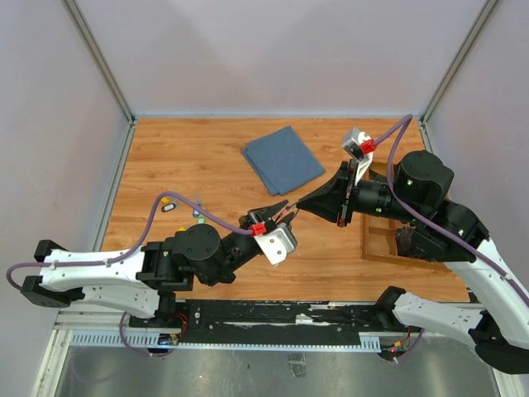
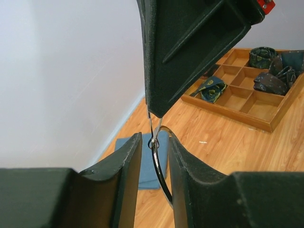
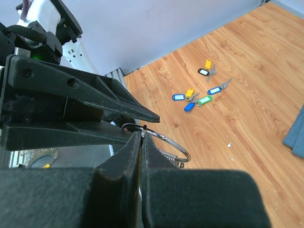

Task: Put the keys on the keyring

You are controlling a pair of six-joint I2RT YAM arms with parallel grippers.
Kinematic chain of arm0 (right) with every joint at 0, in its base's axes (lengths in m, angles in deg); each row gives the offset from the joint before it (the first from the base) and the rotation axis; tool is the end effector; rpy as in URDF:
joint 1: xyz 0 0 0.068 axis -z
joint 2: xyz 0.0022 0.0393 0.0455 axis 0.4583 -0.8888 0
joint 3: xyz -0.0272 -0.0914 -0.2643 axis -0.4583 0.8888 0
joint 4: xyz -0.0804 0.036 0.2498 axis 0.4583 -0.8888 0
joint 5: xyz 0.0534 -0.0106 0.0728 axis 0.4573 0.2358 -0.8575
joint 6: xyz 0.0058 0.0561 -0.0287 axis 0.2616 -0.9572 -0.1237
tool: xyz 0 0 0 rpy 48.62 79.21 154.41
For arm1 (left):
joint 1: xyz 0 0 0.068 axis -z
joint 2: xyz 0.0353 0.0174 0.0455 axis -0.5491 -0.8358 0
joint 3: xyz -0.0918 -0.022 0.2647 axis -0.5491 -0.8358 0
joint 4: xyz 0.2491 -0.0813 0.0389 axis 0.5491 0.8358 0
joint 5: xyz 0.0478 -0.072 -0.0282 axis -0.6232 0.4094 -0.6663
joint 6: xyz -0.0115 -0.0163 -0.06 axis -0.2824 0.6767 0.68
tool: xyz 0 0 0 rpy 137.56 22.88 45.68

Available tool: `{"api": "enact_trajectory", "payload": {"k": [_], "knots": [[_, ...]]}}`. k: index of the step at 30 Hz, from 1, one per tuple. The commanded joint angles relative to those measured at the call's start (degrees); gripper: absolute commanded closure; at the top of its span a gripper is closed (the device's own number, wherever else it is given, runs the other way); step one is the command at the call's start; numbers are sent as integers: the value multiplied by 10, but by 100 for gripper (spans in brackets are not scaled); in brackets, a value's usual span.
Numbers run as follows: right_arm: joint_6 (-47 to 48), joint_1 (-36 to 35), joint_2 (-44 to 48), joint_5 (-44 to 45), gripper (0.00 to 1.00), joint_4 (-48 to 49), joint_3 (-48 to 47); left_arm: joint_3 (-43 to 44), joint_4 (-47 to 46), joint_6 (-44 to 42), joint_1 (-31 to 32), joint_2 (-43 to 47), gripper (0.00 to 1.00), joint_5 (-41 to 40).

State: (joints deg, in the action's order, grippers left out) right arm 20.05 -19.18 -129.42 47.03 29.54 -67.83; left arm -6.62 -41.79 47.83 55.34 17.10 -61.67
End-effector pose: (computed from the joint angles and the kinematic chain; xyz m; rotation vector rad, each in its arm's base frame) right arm 0.0984 0.1380 0.4974 -0.8269 1.5331 1.2566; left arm 0.0351 -0.2334 0.4397 1.0124 1.1342 -0.2624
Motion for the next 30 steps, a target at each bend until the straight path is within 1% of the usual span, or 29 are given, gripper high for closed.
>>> {"api": "enact_trajectory", "payload": {"k": [1,3,4,9,12,15,24,30], "knots": [[-10,-3,8,3,100,31,7,-6,-40,-5,2,13,65,-4],[-10,-3,8,2,100,32,7,-7,-43,-6,2,12,66,-2],[-11,-3,8,2,100,33,8,-7,-44,-6,2,12,68,-1],[-10,-3,10,2,100,33,9,-5,-45,-8,2,9,84,0],[-11,-4,11,2,100,33,10,-3,-42,-9,2,5,90,1],[-11,-4,11,2,100,33,9,1,-36,-7,2,2,99,1],[-9,-3,11,7,100,33,12,37,31,11,2,-18,100,35],[-7,-4,9,18,100,35,8,37,42,14,2,-19,100,53]]}}
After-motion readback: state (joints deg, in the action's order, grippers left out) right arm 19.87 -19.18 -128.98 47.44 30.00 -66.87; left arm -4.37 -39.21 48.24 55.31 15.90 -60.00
